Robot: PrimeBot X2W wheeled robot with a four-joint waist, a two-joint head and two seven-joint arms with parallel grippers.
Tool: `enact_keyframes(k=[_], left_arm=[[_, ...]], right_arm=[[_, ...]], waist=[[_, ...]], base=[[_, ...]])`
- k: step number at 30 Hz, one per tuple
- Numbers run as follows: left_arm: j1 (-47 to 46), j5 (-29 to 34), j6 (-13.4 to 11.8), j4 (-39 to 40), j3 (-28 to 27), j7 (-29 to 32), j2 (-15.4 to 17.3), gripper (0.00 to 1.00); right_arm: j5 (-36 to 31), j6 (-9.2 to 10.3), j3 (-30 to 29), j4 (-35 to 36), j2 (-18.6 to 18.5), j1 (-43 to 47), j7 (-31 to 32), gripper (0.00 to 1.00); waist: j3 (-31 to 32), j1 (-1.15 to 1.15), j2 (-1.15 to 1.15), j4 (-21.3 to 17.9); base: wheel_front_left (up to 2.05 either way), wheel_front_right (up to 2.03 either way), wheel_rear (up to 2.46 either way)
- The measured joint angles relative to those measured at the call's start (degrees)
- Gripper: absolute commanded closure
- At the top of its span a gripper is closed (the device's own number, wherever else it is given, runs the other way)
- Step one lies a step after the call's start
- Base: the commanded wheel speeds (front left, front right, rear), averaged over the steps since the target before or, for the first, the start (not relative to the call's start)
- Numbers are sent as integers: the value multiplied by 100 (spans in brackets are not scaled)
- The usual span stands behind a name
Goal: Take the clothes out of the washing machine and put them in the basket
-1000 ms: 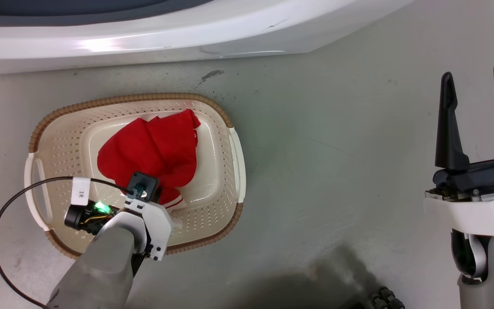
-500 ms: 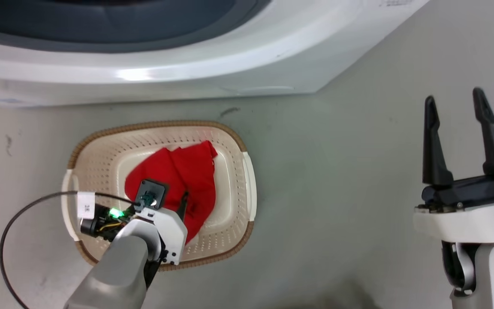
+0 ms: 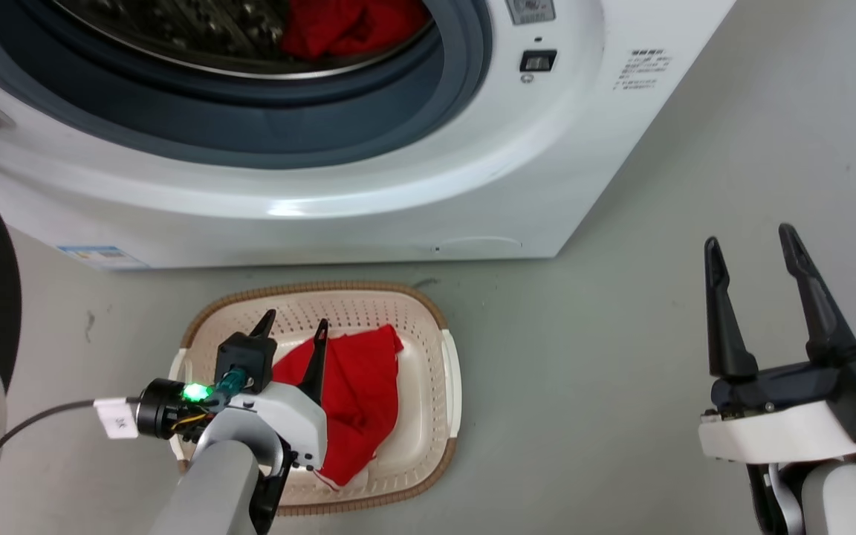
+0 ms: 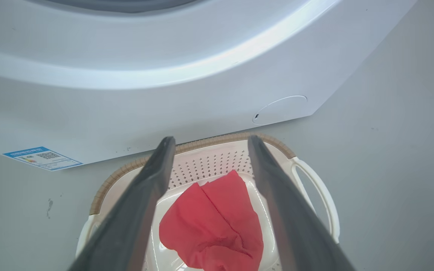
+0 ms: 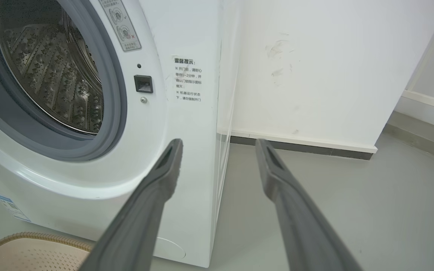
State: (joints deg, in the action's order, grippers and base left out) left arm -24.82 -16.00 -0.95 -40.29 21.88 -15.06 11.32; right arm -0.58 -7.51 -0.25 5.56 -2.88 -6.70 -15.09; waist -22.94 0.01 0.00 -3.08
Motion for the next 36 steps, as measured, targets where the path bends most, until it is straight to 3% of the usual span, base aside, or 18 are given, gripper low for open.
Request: enact_keyframes(k=[11, 17, 21, 28, 36], left_arm=[[698, 453, 16, 1606, -984, 0, -207, 0], [508, 588, 140, 1772, -1333, 0, -294, 0], [-198, 692, 257, 1555, -1401, -1, -293, 0], [-1852, 854, 502, 411, -1328, 32, -58, 0], [-3788, 979, 671, -818, -1143, 645, 297, 0]], right_arm=[[43, 0, -3, -80, -1, 358, 0, 0], [60, 0, 18, -47, -1, 369, 0, 0], [81, 0, 1, -4, -1, 246, 1, 0], [147, 0, 64, 57, -3, -100, 0, 0], [304, 0, 126, 147, -3, -479, 0, 0]], waist=[[728, 1, 0, -2], [722, 0, 0, -60], [525, 0, 0, -95], [-3, -1, 0, -249], [-728, -1, 0, -574]], base=[[0, 0, 0], [0, 0, 0], [0, 0, 0], [0, 0, 0], [0, 0, 0]])
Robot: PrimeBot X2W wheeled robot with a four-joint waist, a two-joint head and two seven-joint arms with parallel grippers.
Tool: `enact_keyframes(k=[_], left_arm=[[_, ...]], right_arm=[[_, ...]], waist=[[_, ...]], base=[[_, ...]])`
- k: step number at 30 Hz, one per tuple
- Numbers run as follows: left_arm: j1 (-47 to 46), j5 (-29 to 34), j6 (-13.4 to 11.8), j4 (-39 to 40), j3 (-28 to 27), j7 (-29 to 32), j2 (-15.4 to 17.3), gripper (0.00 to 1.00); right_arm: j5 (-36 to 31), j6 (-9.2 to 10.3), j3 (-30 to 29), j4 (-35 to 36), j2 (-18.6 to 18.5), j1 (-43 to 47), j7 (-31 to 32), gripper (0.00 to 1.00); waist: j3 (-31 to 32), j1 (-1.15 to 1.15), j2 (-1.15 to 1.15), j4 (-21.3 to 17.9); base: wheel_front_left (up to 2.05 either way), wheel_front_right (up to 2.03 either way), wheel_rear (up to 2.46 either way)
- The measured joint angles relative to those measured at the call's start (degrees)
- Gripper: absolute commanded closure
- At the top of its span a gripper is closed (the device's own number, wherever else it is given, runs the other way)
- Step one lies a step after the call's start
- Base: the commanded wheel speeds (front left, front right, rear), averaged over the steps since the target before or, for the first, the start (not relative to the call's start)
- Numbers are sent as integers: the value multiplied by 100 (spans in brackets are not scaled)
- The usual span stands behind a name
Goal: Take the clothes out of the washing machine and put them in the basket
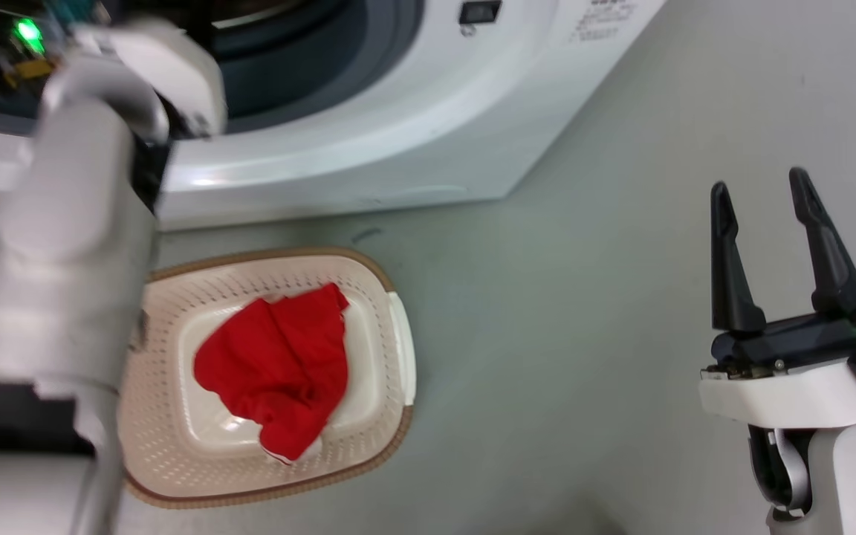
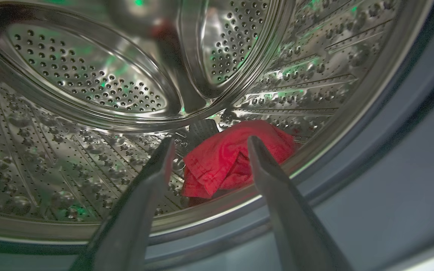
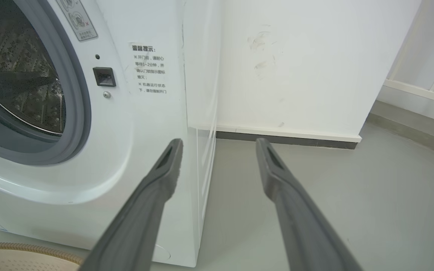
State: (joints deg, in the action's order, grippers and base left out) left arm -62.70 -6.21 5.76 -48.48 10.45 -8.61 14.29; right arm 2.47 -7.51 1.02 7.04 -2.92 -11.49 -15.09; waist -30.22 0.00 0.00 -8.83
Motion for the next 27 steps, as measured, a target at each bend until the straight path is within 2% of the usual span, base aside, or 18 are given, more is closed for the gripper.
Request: enact_keyframes(k=[12, 15, 21, 27], left_arm=[[-2201, -69, 156, -1482, 471, 1690, 509, 0], [-2529, -258, 158, -1663, 655, 2078, 552, 0], [-3049, -466, 159, -1890, 987, 2625, 879, 0], [-3271, -573, 163, -2072, 1210, 2929, 977, 0]], right_arm=[[316, 0, 105, 167, 0, -341, 0, 0], [379, 0, 134, 225, 0, -403, 0, 0], [512, 0, 240, 323, 0, -477, 1, 0], [567, 0, 303, 407, 0, -488, 0, 0]], waist=[[-1016, -1, 0, -536], [-1232, -1, 0, -645], [-1531, -1, 0, -917], [-1752, -1, 0, -1052]], base=[[0, 0, 0], [0, 0, 0], [0, 0, 0], [0, 0, 0]])
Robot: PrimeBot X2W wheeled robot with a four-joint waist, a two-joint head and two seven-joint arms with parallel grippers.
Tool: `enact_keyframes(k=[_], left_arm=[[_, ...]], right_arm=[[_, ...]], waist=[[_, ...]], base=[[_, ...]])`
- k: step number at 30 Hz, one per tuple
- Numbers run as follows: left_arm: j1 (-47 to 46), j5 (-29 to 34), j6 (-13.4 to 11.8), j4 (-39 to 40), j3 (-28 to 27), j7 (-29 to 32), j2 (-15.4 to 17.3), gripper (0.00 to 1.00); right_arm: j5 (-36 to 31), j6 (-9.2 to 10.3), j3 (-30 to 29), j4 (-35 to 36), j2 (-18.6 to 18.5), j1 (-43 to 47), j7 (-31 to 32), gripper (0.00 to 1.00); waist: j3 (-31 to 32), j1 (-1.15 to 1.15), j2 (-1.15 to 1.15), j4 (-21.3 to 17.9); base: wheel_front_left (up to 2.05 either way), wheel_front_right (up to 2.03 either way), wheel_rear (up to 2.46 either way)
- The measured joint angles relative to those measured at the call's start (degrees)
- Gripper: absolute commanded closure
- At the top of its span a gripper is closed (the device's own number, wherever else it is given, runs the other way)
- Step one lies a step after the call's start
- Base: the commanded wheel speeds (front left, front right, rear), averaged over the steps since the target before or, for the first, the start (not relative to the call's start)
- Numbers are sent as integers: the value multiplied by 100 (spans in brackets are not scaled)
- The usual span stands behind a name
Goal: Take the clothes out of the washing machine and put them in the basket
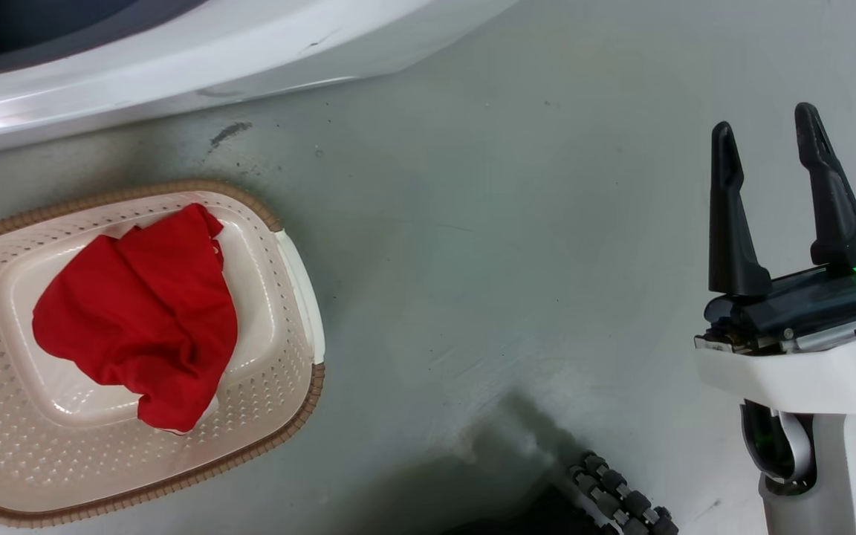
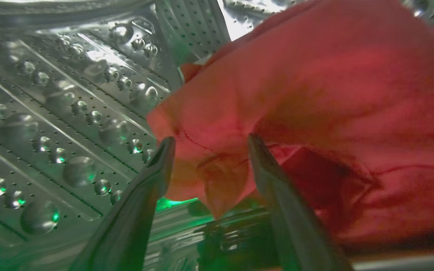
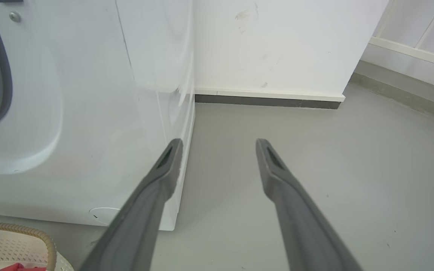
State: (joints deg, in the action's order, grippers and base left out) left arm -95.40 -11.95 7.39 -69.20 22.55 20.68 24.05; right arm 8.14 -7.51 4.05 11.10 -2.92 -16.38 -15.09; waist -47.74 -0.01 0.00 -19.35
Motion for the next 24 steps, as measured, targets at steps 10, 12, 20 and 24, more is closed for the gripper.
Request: enact_keyframes(k=[10, 12, 20, 24], left_arm=[[-190, -257, 0, -101, 133, 97, 65, 100], [-190, -356, -5, -101, 178, 147, 56, 100], [-32, -524, -4, -7, 352, -356, 41, 100], [125, -638, 1, 88, 444, -788, -24, 100]], right_arm=[[53, 0, 10, 25, 0, -10, 0, 0], [67, 0, 4, 24, 0, -10, 0, 0], [41, 0, -62, -19, 1, -13, 0, 0], [-16, 0, -67, -63, 1, -10, 0, 0]], waist=[[-162, 1, 0, -60], [-163, 1, 0, -57], [-76, 1, 0, 14], [89, 0, 0, 89]], base=[[0, 0, 0], [0, 0, 0], [0, 0, 0], [0, 0, 0]])
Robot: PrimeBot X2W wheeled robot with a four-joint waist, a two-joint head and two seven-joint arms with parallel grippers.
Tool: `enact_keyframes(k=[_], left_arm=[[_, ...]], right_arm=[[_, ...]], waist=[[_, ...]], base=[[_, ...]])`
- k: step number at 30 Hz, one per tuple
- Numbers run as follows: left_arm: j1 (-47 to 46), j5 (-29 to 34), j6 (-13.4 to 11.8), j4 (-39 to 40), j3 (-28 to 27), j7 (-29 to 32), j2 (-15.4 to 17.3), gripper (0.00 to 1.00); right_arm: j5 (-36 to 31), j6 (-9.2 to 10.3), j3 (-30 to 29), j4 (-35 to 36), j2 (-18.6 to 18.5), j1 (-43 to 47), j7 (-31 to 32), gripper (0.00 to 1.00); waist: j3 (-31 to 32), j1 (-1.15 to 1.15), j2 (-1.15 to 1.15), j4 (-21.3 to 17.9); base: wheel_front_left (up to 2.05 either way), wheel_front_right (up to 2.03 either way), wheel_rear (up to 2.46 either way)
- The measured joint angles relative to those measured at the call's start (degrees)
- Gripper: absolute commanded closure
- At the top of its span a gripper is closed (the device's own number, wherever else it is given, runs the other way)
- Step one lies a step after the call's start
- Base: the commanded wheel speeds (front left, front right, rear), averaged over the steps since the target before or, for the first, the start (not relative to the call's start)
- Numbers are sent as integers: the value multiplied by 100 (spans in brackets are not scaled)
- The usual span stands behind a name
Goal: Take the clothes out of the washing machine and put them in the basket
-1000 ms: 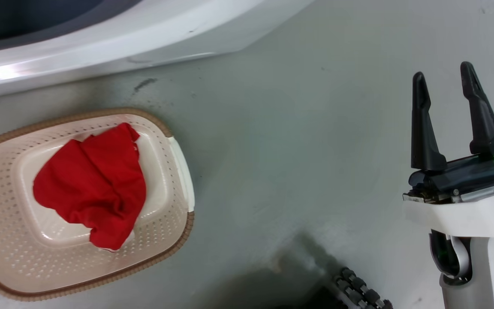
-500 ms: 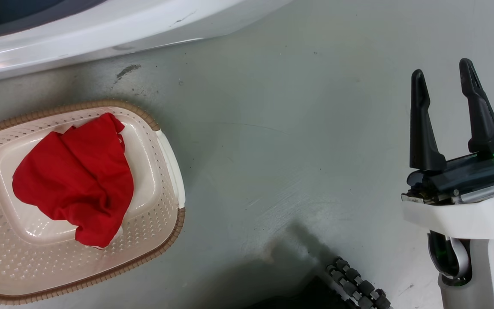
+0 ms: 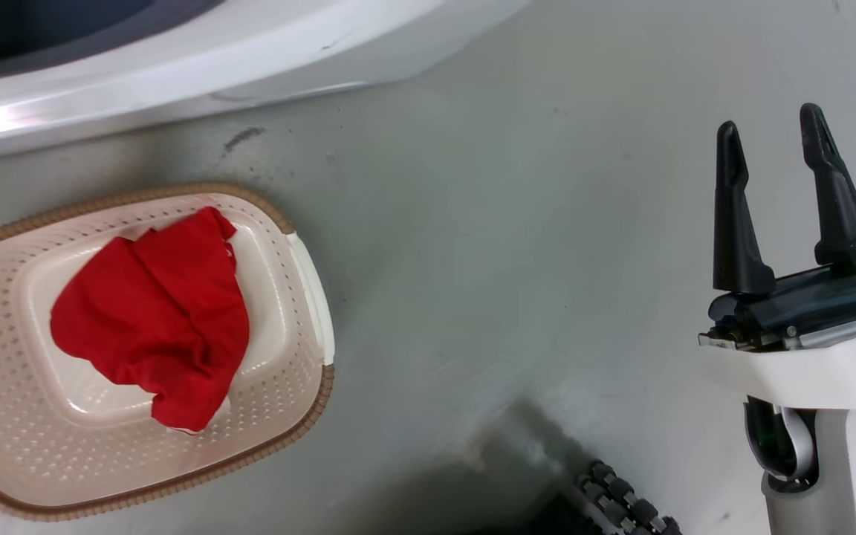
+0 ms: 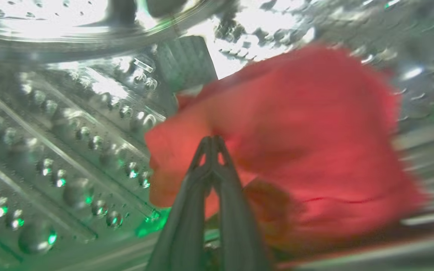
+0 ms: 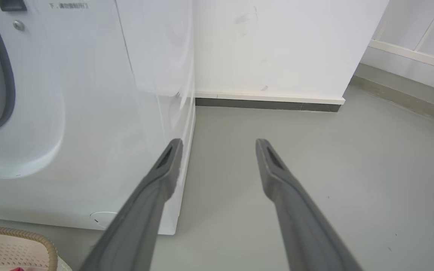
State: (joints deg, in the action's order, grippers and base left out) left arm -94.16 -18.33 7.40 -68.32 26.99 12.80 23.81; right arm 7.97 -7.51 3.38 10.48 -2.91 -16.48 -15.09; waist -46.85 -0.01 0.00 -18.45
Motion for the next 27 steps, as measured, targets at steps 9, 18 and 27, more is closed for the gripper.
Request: enact_keyframes(k=[9, 18, 27], left_arm=[[737, -431, 0, 118, 303, -848, -240, 100], [1747, -922, 0, 288, 770, -1435, -313, 100], [1859, -1334, 0, 438, 1132, -1354, -49, 100]], right_arm=[[-271, 0, -1, -142, 0, 116, 1, 0], [-481, 0, -37, -298, 2, 401, 0, 0], [-577, 0, 13, -324, 2, 493, 0, 0]], waist=[[637, 0, 0, 283], [1400, 1, 0, 615], [1682, 2, 0, 778]], base=[[0, 0, 0], [0, 0, 0], [0, 0, 0]])
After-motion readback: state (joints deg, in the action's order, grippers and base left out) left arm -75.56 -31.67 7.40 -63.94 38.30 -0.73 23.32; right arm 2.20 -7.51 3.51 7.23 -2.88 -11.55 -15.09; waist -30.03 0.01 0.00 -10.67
